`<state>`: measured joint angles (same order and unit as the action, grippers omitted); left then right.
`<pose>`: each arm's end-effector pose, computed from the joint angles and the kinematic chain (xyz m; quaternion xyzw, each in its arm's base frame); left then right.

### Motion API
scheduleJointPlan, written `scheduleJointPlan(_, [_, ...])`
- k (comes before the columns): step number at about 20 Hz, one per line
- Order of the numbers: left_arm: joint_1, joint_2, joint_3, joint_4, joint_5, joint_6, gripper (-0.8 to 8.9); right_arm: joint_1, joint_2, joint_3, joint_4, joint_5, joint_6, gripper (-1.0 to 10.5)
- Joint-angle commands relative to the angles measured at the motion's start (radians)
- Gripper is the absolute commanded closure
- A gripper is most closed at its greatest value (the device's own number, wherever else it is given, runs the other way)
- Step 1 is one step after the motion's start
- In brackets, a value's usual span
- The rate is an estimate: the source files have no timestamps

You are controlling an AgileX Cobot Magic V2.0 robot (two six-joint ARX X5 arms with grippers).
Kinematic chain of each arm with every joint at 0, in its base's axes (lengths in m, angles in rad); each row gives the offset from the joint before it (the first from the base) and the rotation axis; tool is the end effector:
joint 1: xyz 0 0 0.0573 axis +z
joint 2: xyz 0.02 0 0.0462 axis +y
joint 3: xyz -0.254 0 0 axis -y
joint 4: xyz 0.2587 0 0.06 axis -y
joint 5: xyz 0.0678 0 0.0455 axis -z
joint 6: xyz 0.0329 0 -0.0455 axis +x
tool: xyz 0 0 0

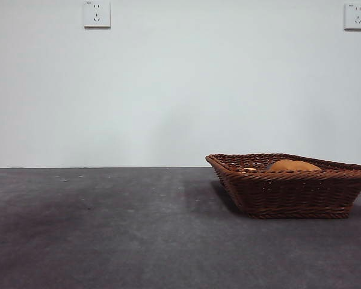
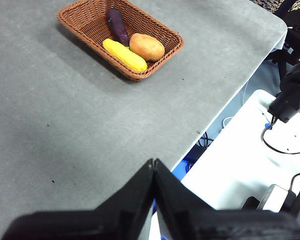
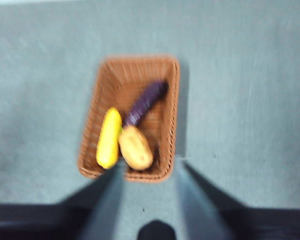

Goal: Help me put the vegetables on the table into the basket

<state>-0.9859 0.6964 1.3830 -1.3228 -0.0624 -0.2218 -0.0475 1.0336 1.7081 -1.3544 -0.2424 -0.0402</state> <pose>0.0393 -0.0557 0.4170 0.0615 0.3159 -0.3906 0.8625 0.1324 0.0016 0.4674 0.0293 0.3280 0.0983 0.9391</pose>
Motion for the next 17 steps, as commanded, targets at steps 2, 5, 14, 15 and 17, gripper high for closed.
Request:
scheduleJointPlan(2, [-0.003, 0.009, -0.007, 0.005, -0.002, -0.006, 8.17, 0.000, -0.091, -0.002, -0.022, 0.000, 0.016, 9.6])
scheduleJointPlan(5, [-0.003, 0.032, -0.007, 0.005, -0.002, -0.006, 8.17, 0.000, -0.122, -0.002, -0.022, 0.000, 0.014, 9.6])
scheduleJointPlan(14, [0.073, 0.125, -0.008, 0.007, -0.008, -0.006, 8.17, 0.000, -0.029, -0.002, -0.022, 0.000, 0.013, 9.6])
scheduleJointPlan(15, [0.130, 0.132, -0.008, 0.008, -0.008, -0.006, 8.17, 0.000, -0.006, -0.002, -0.022, 0.000, 0.013, 9.6])
scheduleJointPlan(17, [0.297, 0.132, -0.012, 0.012, -0.009, -0.002, 8.17, 0.000, 0.038, -0.002, -0.022, 0.001, 0.013, 9.6])
